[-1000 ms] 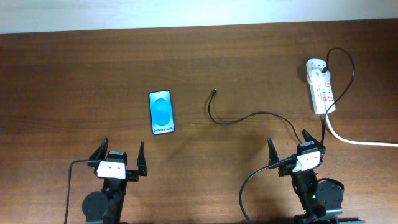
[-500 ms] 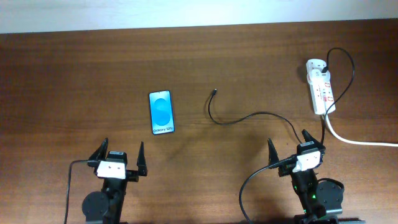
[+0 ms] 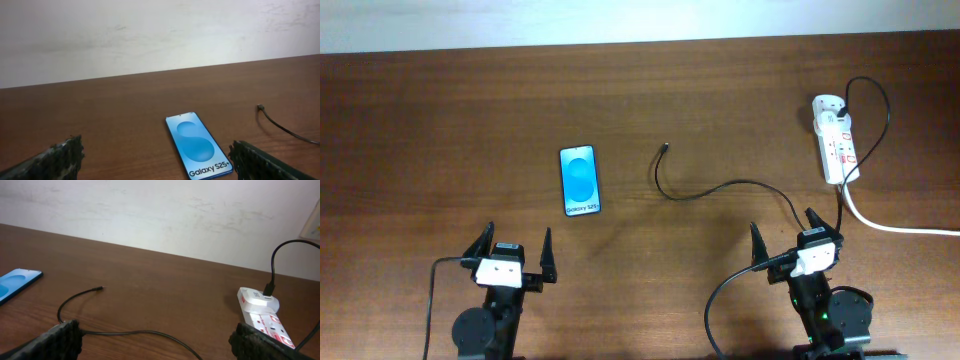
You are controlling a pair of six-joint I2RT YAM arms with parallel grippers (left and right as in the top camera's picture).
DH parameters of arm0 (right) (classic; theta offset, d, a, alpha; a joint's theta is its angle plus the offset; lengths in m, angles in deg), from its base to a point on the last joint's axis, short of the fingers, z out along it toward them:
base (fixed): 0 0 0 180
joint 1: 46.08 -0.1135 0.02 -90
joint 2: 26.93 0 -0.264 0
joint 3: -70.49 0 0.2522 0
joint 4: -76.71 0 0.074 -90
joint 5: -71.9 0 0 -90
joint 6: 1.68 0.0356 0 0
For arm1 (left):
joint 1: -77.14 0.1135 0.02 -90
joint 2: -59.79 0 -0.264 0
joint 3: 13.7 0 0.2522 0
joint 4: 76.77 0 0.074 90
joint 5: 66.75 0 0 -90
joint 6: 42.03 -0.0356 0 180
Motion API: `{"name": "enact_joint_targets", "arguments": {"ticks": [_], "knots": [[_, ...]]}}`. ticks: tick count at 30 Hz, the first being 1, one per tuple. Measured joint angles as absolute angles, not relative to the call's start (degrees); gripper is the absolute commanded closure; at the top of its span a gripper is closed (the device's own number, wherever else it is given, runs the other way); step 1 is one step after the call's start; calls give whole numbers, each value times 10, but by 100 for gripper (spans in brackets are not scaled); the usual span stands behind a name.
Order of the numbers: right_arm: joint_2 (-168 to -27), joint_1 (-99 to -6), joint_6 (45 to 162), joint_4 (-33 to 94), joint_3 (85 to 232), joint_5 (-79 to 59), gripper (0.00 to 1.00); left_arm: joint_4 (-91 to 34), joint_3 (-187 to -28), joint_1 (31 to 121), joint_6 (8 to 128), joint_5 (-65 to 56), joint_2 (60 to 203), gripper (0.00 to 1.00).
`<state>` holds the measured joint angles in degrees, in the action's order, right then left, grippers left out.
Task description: Plug charger to phone and switch on socket
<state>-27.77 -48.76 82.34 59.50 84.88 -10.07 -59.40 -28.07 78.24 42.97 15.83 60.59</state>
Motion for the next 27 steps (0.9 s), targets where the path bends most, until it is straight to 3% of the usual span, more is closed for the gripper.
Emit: {"name": "enact_joint_targets", "arguments": {"ticks": [27], "knots": [[-278,-488,824,595,849,-101,2,-594,-290,782,430,192,606,1]]}}
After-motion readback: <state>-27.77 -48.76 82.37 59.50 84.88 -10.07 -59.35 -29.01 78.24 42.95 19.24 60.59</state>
